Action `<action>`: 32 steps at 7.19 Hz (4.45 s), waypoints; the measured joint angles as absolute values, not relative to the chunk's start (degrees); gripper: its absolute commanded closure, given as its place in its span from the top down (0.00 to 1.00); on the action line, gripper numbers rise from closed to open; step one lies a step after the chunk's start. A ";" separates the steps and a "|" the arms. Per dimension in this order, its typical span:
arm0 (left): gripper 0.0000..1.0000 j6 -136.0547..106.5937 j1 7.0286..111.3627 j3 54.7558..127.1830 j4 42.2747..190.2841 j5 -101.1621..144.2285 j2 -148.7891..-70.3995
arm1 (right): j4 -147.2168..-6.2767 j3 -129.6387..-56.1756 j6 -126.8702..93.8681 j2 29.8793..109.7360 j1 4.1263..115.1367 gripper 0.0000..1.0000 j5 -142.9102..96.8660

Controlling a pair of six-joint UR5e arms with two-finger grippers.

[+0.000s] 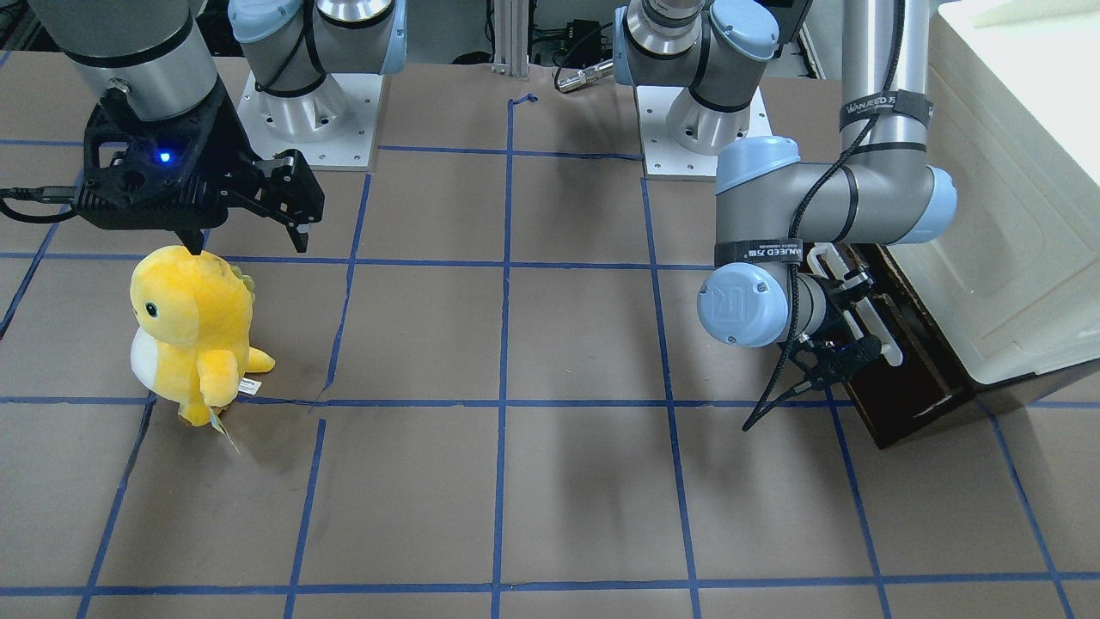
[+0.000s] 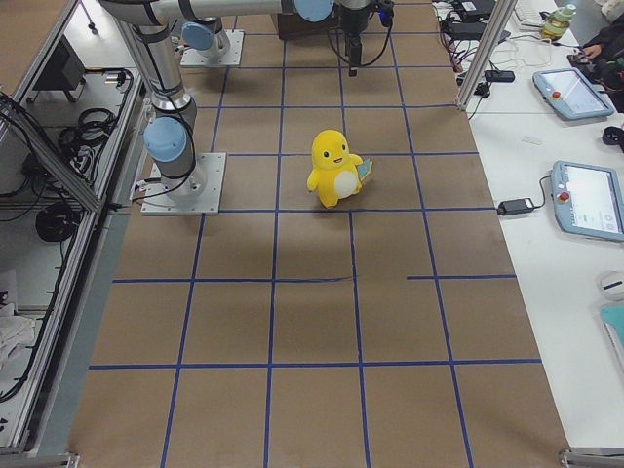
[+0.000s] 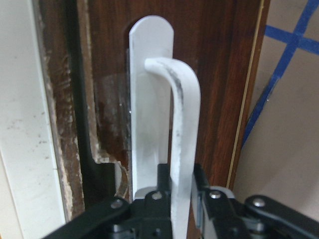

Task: Pull drawer sideways
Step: 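Pull the handle with the left gripper, sliding the drawer out, then keep pulling the drawer outward with the left gripper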

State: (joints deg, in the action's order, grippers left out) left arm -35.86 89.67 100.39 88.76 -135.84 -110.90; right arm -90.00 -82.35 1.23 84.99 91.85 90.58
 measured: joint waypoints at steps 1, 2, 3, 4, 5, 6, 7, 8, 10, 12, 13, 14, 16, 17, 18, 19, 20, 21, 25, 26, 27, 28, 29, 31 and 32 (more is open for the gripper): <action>0.00 -35.84 89.68 100.30 88.77 -135.87 -110.88 | -90.00 -82.35 1.23 84.99 91.85 1.00 90.57; 0.00 -35.80 89.71 100.28 88.79 -135.91 -110.80 | -90.00 -82.35 1.23 84.99 91.85 1.00 90.57; 0.00 -35.78 89.75 100.27 88.80 -135.71 -110.75 | -90.00 -82.35 1.23 84.99 91.84 1.00 90.57; 0.00 -35.78 89.78 100.24 88.80 -135.28 -110.75 | -90.00 -82.35 1.23 84.99 91.85 1.00 90.57; 0.00 -35.79 89.83 100.22 88.77 -135.08 -110.80 | -90.00 -82.35 1.23 84.99 91.84 1.00 90.57; 0.00 -35.83 90.14 100.21 88.78 -134.98 -110.90 | -90.00 -82.35 1.23 84.99 91.85 1.00 90.59; 0.00 -35.85 90.64 100.21 88.78 -134.94 -111.03 | -90.00 -82.36 1.23 84.99 91.85 1.00 90.59; 0.00 -35.85 90.95 100.20 88.77 -134.92 -111.12 | -90.00 -82.35 1.23 84.99 91.85 1.00 90.58; 0.00 -35.86 91.11 100.20 88.77 -134.95 -111.16 | -90.00 -82.35 1.25 84.99 91.85 1.00 90.55; 0.00 -35.84 91.15 99.99 88.89 -135.40 -110.91 | -90.00 -82.35 1.25 84.99 91.85 1.00 90.59; 0.00 -35.80 91.15 99.60 89.46 -135.57 -110.74 | -90.00 -82.35 1.24 84.99 91.85 1.00 90.59; 0.00 -35.78 91.15 99.21 90.19 -135.63 -110.57 | -90.00 -82.35 1.23 84.99 91.84 1.00 90.58; 0.00 -35.73 91.22 98.89 90.83 -135.52 -110.37 | -90.00 -82.35 1.25 84.99 91.85 1.00 90.57; 0.00 -35.75 91.34 98.83 90.85 -135.27 -110.44 | -90.00 -82.35 1.27 84.99 91.85 1.00 90.57; 0.00 -35.78 91.57 98.81 90.88 -135.08 -110.52 | -90.00 -82.35 1.25 84.99 91.84 1.00 90.57; 0.00 -35.85 91.91 98.80 90.88 -134.96 -110.63 | -90.00 -82.35 1.24 84.99 91.85 1.00 90.59; 0.00 -35.91 92.23 98.79 90.88 -134.88 -110.69 | -90.00 -82.35 1.23 84.99 91.85 1.00 90.59; 0.00 -35.95 92.49 98.76 90.88 -134.69 -110.72 | -90.00 -82.35 1.23 84.99 91.85 1.00 90.56; 0.00 -36.55 93.80 97.43 92.19 -133.38 -110.98 | -90.00 -82.35 1.23 84.99 91.84 1.00 90.55; 0.00 -36.74 94.02 97.35 92.36 -133.27 -111.03 | -90.00 -82.35 1.23 84.99 91.84 1.00 90.55; 0.00 -36.89 94.17 97.26 92.45 -133.20 -111.09 | -90.00 -82.35 1.23 84.99 91.84 1.00 90.57; 0.00 -37.01 94.25 97.18 92.51 -133.17 -111.13 | -90.00 -82.36 1.23 84.99 91.85 1.00 90.56; 0.00 -37.06 94.40 97.12 92.53 -133.12 -111.16 | -90.00 -82.36 1.23 84.99 91.85 1.00 90.57; 0.00 -37.66 95.19 97.05 92.56 -132.76 -111.24 | -90.00 -82.35 1.23 84.99 91.84 1.00 90.59; 0.00 -38.00 95.49 96.98 92.62 -132.54 -111.24 | -90.00 -82.36 1.23 84.99 91.84 1.00 90.59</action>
State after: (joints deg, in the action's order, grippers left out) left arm -38.00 95.49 96.98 92.62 -132.54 -111.24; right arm -90.00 -82.36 1.23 84.99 91.84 90.59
